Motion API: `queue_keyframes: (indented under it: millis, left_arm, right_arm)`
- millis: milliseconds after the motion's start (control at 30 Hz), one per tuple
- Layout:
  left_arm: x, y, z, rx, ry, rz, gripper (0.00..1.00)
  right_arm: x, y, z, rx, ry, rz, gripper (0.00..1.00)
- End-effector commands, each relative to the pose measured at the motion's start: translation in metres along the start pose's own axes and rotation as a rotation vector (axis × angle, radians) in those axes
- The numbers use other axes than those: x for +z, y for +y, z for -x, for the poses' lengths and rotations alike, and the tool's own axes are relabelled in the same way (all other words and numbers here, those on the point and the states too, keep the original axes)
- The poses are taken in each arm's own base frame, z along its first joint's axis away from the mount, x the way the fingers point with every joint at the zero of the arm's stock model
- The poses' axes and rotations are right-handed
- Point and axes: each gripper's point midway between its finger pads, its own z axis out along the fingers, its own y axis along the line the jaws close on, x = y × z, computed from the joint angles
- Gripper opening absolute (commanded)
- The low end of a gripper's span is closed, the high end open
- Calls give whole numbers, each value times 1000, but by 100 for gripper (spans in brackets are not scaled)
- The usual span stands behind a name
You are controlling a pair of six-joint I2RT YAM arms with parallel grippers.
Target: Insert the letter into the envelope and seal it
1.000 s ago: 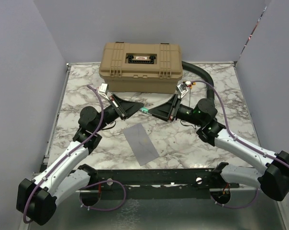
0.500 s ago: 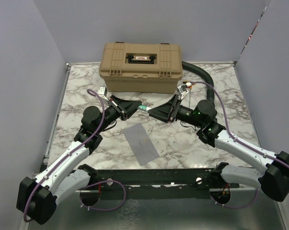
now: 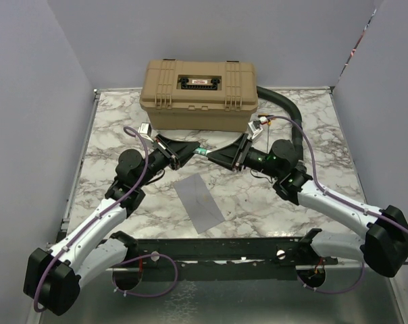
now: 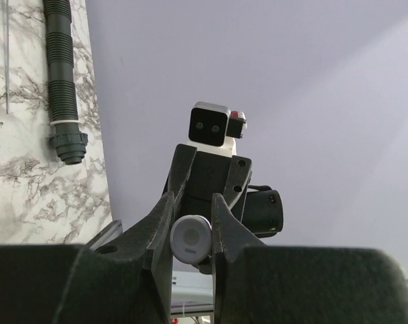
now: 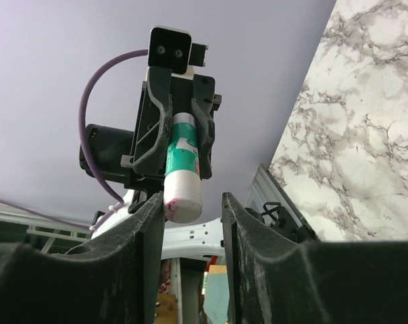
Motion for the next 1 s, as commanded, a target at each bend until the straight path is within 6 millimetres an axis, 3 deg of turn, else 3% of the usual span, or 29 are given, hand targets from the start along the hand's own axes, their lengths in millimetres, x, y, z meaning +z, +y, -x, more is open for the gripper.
queue_keyframes:
  millis: [0,133,300,567,833,967]
  left_arm:
    - [-1,3,-4,-7,22,-3,0]
    - [-1,3,-6,-7,35,-3,0]
    - [-1,3,-15,11,85,-5,0]
    - [-7,18,-32,20,160,14,0]
    - [-4,37,-67,63,329,38,0]
    - [-6,39,-69,76,316,35,0]
  right_arm:
    - [5,1,2,-5,-13,19,37]
    - [7,2,1,3,-8,50,18]
    - [11,4,0,1,2,80,1]
    - [17,12,9,-5,-36,132,1]
    - [37,16,10,-7,16,147,1]
    - [37,18,16,-40,-12,129,0]
